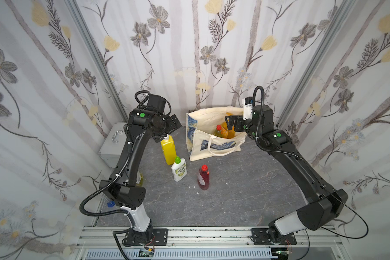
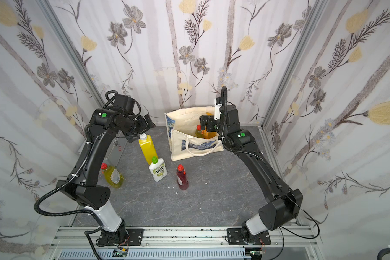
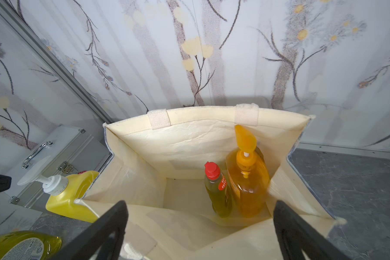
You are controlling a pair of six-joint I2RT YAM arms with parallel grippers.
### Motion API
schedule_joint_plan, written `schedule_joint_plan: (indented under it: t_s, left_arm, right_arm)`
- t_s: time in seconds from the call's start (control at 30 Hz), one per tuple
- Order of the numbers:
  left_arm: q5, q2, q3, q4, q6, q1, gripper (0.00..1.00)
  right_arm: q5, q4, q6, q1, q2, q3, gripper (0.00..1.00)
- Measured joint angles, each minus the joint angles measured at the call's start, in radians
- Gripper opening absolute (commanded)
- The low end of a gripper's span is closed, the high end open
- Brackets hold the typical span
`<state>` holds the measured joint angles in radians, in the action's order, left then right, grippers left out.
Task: Pack dish soap into the shopping bag
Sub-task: Place the bottle of dish soap in the shopping bag, then pick up the bottle of dish soap at the center of the board.
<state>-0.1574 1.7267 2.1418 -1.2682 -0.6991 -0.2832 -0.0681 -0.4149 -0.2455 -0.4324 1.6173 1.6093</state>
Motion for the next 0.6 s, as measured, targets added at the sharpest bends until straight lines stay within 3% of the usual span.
schedule_joint_plan:
  t_s: [0.27,0.43,0.6]
  left_arm:
    - [-0.039,-0.028,-0.016,0.000,-0.016,-0.048,1.00]
    - [-0.046,-0.035,-0.004,-0.015,-0.018,-0.128,1.00]
    - [-0.045,-0.027,0.011,-0.082,-0.019,-0.214,1.00]
  right_arm:
    - [-0.034,-0.236,-0.024,0.087,-0.124,0.003,1.00]
    - [0.007,-0.365,-0.042,0.191,-0.132,0.002,1.00]
    - [0.062,-0.439,-0.049,0.220,-0.150,-0.017,1.00]
